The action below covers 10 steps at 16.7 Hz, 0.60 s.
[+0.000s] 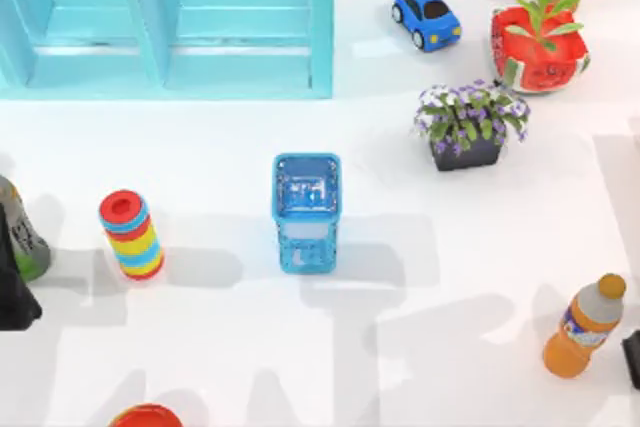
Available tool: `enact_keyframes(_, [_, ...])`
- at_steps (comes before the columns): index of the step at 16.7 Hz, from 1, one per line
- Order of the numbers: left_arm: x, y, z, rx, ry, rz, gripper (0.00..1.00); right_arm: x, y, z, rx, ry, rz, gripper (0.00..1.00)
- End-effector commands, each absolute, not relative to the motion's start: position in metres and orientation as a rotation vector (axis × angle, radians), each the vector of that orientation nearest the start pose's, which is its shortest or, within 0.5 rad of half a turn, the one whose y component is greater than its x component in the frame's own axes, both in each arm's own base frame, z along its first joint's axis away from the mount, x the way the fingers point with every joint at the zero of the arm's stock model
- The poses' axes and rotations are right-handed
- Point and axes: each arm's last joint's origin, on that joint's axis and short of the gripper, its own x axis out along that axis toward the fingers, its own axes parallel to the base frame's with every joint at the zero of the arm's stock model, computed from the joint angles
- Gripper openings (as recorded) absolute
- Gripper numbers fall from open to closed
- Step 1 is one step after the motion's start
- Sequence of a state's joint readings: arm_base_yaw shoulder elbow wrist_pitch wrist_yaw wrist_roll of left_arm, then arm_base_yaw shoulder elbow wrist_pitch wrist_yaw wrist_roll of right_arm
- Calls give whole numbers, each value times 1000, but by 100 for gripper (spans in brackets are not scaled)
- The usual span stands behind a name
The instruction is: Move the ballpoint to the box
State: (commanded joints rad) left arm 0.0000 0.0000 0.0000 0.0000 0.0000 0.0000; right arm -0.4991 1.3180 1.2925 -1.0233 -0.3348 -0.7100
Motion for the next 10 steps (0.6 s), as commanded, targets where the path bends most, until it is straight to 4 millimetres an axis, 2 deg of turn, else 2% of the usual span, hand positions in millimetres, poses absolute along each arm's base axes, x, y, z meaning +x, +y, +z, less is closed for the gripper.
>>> enact_keyframes(5, [106,-1,160,0,0,0,100,241,-109,285,-234,942,195,0])
enact_keyframes(10, [106,-1,160,0,0,0,100,242,-108,281,-235,943,196,0])
